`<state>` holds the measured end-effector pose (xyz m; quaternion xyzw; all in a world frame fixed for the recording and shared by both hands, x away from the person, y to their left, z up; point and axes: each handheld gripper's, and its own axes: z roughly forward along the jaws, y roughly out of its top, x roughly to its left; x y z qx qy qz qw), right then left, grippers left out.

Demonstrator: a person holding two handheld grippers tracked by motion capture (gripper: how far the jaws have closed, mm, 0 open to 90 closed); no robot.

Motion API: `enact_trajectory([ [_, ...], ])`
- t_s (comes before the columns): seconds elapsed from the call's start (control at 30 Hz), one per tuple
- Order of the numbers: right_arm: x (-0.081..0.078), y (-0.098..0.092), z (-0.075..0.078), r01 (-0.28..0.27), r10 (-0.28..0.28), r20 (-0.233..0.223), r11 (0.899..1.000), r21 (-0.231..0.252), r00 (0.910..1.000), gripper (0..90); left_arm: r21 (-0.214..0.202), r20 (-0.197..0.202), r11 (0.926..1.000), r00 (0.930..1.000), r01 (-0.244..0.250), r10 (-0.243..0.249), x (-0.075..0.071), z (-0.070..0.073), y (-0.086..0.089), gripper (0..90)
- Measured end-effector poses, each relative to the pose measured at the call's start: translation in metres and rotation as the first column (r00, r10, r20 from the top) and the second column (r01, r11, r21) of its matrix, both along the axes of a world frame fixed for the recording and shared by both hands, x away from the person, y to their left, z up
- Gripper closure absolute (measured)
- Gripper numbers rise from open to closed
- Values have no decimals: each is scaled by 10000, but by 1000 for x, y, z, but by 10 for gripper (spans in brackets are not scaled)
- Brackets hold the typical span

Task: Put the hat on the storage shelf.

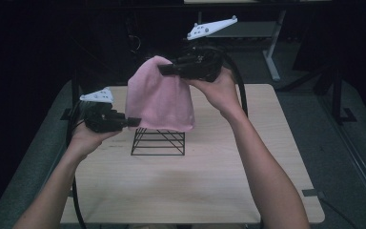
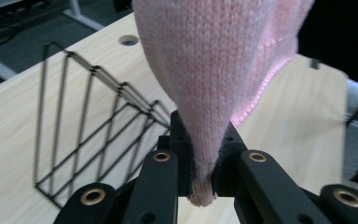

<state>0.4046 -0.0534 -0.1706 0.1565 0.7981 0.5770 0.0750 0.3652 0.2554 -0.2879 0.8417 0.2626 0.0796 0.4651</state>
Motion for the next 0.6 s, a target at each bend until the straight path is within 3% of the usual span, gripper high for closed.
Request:
enact_trajectory([
  [0.6,32,13,-15,185,-193,-236,9993,-339,9995,787,644,-167,9961,9980,-599,611,28,-15,6,811],
])
